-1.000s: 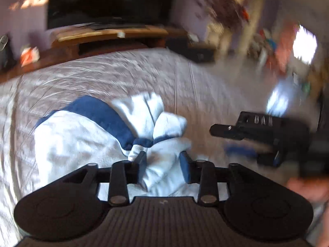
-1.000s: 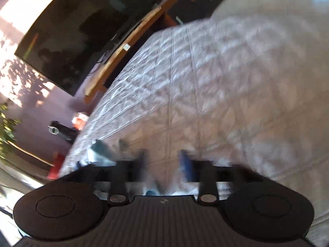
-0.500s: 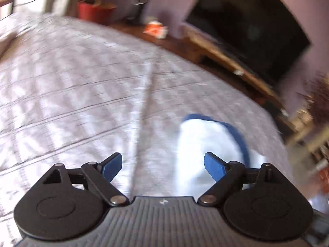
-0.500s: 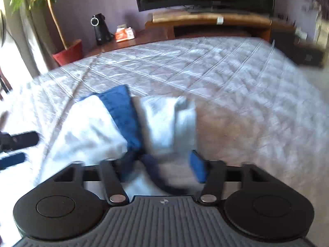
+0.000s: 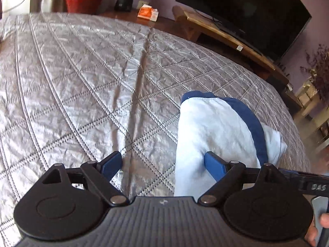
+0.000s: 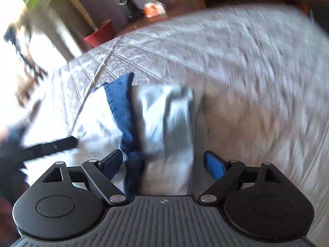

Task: Fold clothes

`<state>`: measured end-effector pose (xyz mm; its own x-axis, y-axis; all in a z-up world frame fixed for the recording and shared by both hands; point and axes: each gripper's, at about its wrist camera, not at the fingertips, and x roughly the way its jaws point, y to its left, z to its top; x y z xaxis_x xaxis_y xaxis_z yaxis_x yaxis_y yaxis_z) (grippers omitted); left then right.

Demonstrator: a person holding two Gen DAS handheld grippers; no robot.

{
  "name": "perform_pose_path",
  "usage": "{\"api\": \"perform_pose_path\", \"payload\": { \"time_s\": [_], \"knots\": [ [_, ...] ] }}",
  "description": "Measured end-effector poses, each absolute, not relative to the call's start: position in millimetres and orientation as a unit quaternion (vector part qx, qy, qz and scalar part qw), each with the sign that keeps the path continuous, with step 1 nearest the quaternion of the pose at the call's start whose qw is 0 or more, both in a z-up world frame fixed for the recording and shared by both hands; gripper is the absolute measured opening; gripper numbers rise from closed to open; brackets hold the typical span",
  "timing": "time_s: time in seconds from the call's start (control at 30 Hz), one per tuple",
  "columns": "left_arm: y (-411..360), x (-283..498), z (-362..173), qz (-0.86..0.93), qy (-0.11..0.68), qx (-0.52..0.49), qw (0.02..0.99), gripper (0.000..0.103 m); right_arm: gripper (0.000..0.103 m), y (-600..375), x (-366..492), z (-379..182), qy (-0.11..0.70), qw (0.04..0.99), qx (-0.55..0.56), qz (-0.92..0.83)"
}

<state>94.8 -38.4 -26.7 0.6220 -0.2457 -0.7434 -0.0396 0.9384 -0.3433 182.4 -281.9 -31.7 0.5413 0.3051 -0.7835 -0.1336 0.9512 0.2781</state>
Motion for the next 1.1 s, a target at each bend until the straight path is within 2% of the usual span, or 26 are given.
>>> {"api": "perform_pose_path", "payload": {
  "time_s": [0.17, 0.23, 0.33, 0.43, 0.47, 0.5, 0.53, 0.6, 0.67, 0.73, 0.87, 0.9, 0.93, 0.97, 1.0, 1.1],
  "knots": [
    [-57, 92, -28, -0.058, 0.433, -0.086, 0.896, 0.091, 0.09, -305, 187, -39, 0.462, 0.86, 0.178, 0.126],
    [-69, 90, -29, -0.054, 0.432, -0.044, 0.899, 0.096, 0.089, -288, 185, -40, 0.475, 0.841, 0.181, 0.188],
    [-69, 90, -29, -0.051, 0.432, -0.039, 0.9, 0.101, 0.093, -270, 182, -40, 0.48, 0.834, 0.168, 0.214],
    [-71, 93, -30, -0.05, 0.431, -0.034, 0.9, 0.103, 0.087, -296, 193, -52, 0.486, 0.783, 0.297, 0.249],
    [-72, 94, -30, -0.05, 0.431, -0.032, 0.9, 0.103, 0.086, -301, 194, -55, 0.486, 0.779, 0.3, 0.259],
    [-72, 95, -30, -0.049, 0.431, -0.031, 0.901, 0.103, 0.078, -305, 195, -58, 0.487, 0.774, 0.303, 0.268],
    [-73, 96, -31, -0.049, 0.43, -0.03, 0.901, 0.103, 0.074, -309, 197, -61, 0.487, 0.77, 0.306, 0.277],
    [-75, 99, -31, -0.048, 0.43, -0.028, 0.901, 0.103, 0.073, -310, 200, -60, 0.493, 0.764, 0.305, 0.283],
    [-76, 99, -31, -0.046, 0.431, -0.027, 0.901, 0.103, 0.079, -305, 207, -57, 0.498, 0.763, 0.295, 0.288],
    [-75, 98, -30, -0.045, 0.431, -0.028, 0.901, 0.103, 0.103, -290, 213, -53, 0.501, 0.759, 0.28, 0.308],
    [-73, 97, -30, -0.045, 0.43, -0.028, 0.901, 0.103, 0.103, -258, 215, -41, 0.517, 0.78, 0.199, 0.292],
    [-73, 97, -31, -0.045, 0.43, -0.028, 0.901, 0.103, 0.1, -260, 215, -40, 0.519, 0.78, 0.199, 0.287],
    [-73, 97, -31, -0.045, 0.43, -0.028, 0.901, 0.103, 0.09, -263, 215, -39, 0.52, 0.78, 0.2, 0.283],
    [-73, 98, -31, -0.045, 0.43, -0.028, 0.901, 0.103, 0.06, -269, 214, -42, 0.525, 0.777, 0.214, 0.275],
    [-73, 98, -32, -0.045, 0.43, -0.028, 0.901, 0.103, 0.035, -278, 214, -45, 0.531, 0.77, 0.233, 0.266],
    [-73, 96, -34, -0.045, 0.429, -0.025, 0.902, 0.103, 0.034, -285, 205, -53, 0.522, 0.77, 0.257, 0.264]
  ]
}}
